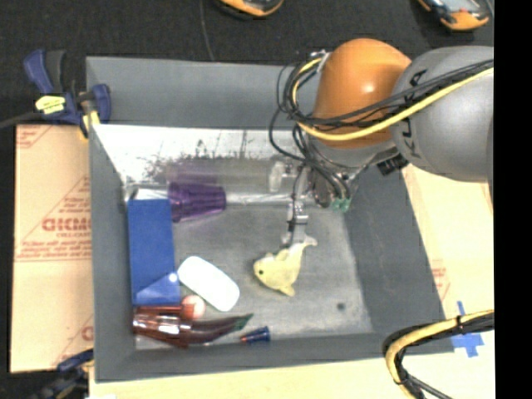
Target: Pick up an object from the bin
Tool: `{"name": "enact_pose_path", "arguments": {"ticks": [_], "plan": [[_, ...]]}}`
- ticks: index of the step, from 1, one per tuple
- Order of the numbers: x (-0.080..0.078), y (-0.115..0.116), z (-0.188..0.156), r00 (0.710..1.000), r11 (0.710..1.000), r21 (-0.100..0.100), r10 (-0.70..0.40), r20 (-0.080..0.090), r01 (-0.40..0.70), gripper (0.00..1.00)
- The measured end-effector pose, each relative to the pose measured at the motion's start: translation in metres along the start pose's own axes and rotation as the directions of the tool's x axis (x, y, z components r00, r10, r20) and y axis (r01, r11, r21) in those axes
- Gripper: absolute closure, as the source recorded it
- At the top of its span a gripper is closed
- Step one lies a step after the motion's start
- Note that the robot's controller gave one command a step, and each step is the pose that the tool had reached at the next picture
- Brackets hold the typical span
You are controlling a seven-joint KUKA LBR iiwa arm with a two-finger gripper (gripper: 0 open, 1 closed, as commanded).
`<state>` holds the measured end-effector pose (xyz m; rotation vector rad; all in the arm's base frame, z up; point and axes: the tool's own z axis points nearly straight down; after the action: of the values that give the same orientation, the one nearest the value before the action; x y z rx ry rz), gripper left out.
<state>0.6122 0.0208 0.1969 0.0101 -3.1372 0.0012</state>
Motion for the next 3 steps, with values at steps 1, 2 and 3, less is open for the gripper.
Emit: {"name": "enact_pose_path", "arguments": {"ticks": [1, 2, 3], "plan": [[-0.001, 0.0, -0.005, 1.0, 1.0, 0.0, 0.0, 0.006, 0.0, 0.0], [0.021, 0.006, 0.039, 0.999, 0.999, 0.001, -0.046, 0.013, 0.046, 0.0], [0.043, -0.007, 0.092, 0.977, 0.977, 0.004, -0.212, 0.016, 0.212, 0.0]]}}
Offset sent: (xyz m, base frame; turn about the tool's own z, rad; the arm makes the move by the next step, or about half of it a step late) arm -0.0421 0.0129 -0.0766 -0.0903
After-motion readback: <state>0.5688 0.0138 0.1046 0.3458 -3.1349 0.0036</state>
